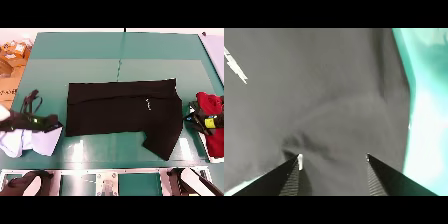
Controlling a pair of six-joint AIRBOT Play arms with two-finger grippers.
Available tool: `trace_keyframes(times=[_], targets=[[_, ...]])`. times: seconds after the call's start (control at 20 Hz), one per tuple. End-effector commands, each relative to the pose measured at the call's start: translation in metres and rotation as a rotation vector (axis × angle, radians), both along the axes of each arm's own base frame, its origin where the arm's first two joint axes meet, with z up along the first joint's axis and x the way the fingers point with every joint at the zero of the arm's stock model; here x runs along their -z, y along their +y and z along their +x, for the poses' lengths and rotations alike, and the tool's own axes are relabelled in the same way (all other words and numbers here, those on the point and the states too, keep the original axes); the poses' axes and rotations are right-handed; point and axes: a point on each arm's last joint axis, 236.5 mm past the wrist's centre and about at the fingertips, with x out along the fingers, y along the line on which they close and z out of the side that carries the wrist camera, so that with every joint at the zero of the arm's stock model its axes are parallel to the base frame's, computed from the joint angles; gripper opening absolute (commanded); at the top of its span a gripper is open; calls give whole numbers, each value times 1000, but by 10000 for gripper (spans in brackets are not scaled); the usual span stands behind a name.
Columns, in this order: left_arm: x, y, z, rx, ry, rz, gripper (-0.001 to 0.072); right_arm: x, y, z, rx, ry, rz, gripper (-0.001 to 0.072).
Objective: Fold the shirts.
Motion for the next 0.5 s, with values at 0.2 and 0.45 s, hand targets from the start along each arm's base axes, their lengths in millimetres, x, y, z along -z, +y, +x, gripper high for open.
trace_keyframes(times=[0.2,0.45], targets=[[59,-39,-42,-142,-5,-184,24,31,13,-30,12,81,13,545],[60,-69,-31,-103,-123,-155,24,32,-3,-12,61,13,-50,545]])
